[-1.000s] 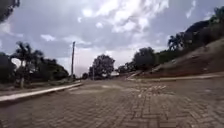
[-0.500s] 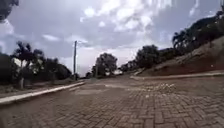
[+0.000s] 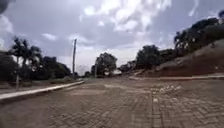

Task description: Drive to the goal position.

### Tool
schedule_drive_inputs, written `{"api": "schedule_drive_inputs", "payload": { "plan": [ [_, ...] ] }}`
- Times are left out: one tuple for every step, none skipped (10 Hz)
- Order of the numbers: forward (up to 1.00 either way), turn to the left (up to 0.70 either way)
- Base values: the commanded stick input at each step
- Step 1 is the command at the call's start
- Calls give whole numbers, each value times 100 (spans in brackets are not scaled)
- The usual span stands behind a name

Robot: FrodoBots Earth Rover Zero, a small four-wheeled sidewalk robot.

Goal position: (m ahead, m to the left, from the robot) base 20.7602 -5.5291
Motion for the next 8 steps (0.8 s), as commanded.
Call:
{"api": "schedule_drive_inputs", "payload": {
  "plan": [
    [70,0],
    [70,0],
    [70,0],
    [70,0],
    [70,0],
    [70,0],
    [70,0],
    [70,0]
  ]
}}
